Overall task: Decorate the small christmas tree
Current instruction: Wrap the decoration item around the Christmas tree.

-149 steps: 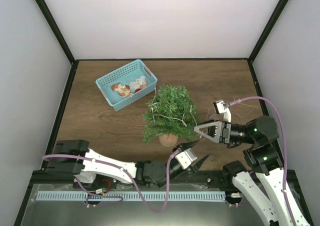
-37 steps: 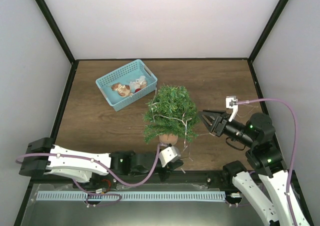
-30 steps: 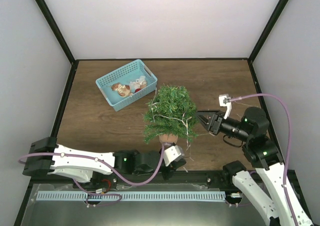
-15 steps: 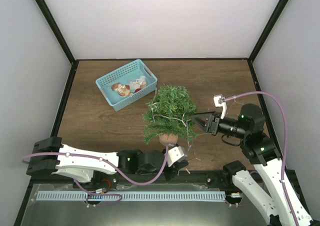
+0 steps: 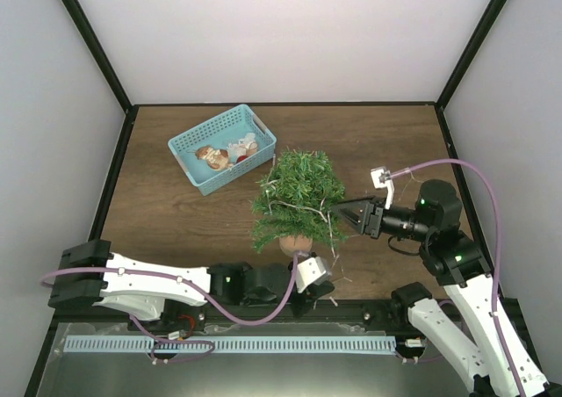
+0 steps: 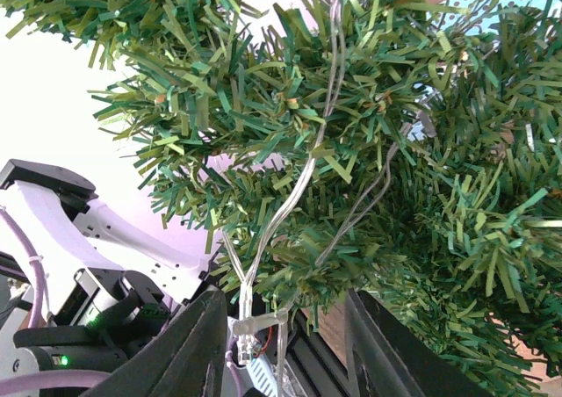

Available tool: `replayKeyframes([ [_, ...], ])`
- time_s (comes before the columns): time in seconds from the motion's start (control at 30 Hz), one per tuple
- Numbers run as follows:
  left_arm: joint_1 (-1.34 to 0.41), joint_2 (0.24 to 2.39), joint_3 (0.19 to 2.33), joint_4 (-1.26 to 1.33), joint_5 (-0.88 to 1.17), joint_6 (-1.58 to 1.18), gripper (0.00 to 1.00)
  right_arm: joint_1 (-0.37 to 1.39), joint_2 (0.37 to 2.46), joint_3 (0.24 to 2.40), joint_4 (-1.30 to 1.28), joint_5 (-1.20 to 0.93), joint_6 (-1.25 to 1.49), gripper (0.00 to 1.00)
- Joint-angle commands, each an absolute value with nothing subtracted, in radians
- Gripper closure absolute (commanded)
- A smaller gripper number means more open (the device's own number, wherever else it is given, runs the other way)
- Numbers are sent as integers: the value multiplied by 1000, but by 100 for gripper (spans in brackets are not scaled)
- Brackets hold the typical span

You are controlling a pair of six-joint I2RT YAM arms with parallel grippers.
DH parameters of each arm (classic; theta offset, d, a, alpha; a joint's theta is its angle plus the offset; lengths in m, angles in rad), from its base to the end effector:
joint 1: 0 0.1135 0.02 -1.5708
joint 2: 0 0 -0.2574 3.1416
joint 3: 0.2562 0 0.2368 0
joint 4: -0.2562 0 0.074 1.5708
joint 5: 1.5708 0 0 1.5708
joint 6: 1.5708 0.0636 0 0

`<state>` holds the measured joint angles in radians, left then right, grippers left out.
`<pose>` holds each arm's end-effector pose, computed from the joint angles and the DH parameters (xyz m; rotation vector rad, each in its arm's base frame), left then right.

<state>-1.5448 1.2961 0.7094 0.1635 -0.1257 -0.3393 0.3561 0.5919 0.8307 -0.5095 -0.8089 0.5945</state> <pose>0.0157 -0.2989 0.2281 1.1519 1.8287 -1.0489 0.1043 0.0879 0.3381 -0.3868 1.9543 1.3801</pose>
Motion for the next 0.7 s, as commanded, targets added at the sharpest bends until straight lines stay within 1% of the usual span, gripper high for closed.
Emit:
replayKeyframes([
  [0.0,-1537,1304,748,197,-118,-336,96,355,589,855,-518,-841,568,60],
  [0.23,-1527,1311,764,195,-108,-327,96,354,599,867,-522,-833,552,59],
  [0.47,-1524,1320,769,199,-99,-324,96,355,619,874,-484,-828,561,63],
  [0.67,-1521,1334,782,199,-90,-319,96,354,634,897,-460,-830,575,63],
])
